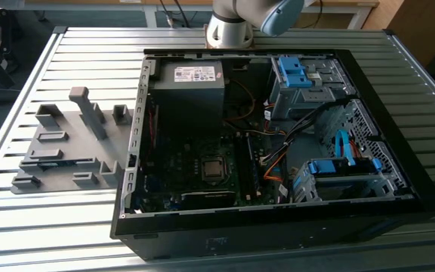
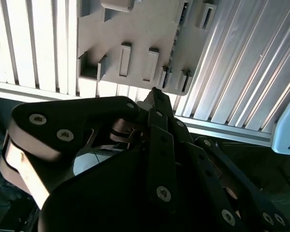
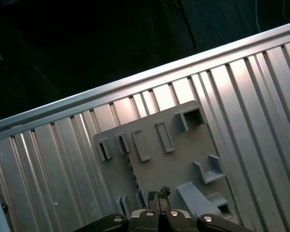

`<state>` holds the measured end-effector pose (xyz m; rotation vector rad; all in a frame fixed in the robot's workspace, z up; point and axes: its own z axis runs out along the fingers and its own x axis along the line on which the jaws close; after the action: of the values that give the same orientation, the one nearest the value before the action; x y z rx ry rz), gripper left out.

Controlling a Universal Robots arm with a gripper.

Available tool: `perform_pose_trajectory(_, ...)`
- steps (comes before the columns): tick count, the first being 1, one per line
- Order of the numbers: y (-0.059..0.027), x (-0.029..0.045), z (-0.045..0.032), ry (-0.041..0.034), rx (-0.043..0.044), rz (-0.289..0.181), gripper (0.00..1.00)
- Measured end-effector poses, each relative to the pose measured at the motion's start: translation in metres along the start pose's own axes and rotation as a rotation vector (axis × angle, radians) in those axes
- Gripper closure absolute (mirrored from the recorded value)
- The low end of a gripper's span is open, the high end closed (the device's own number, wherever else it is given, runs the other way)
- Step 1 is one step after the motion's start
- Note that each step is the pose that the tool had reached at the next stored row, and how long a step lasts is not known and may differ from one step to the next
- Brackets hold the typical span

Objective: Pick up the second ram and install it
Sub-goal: 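Pick up the second ram and move it above second insertion slot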

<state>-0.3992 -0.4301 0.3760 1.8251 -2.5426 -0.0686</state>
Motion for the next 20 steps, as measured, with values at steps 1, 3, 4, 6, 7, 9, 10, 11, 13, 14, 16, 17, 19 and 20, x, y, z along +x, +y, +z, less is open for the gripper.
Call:
perform_pose_trajectory(1, 0.0000, 0.0000, 0.0002, 0.0006, -0.0002, -0.015, 0.89)
perform_pose_trajectory(3, -0.0001, 0.0001, 0.0005, 0.0018, -0.0007, -0.042, 0.89)
perform_pose_trajectory(4, 0.0000, 0.0001, 0.0005, 0.0023, -0.0010, -0.055, 0.89)
perform_pose_trajectory(6, 0.0000, 0.0001, 0.0007, 0.0031, -0.0011, -0.077, 0.89)
perform_pose_trajectory(7, 0.0000, 0.0001, 0.0008, 0.0035, -0.0012, -0.087, 0.89)
perform_pose_trajectory(9, 0.0001, 0.0001, 0.0010, 0.0042, -0.0015, -0.101, 0.89)
perform_pose_trajectory(10, 0.0002, 0.0001, 0.0011, 0.0042, -0.0015, -0.101, 0.89)
perform_pose_trajectory(11, 0.0001, 0.0001, 0.0012, 0.0043, -0.0015, -0.101, 0.89)
perform_pose_trajectory(13, 0.0002, 0.0001, 0.0014, 0.0043, -0.0015, -0.103, 0.89)
perform_pose_trajectory(14, 0.0002, 0.0001, 0.0014, 0.0043, -0.0015, -0.104, 0.89)
perform_pose_trajectory(16, 0.0002, 0.0001, 0.0014, 0.0045, -0.0016, -0.107, 0.89)
perform_pose_trajectory(17, 0.0002, 0.0001, 0.0015, 0.0045, -0.0016, -0.108, 0.89)
perform_pose_trajectory(19, 0.0002, 0.0001, 0.0016, 0.0046, -0.0016, -0.110, 0.89)
perform_pose_trajectory(20, 0.0002, 0.0001, 0.0016, 0.0047, -0.0016, -0.111, 0.89)
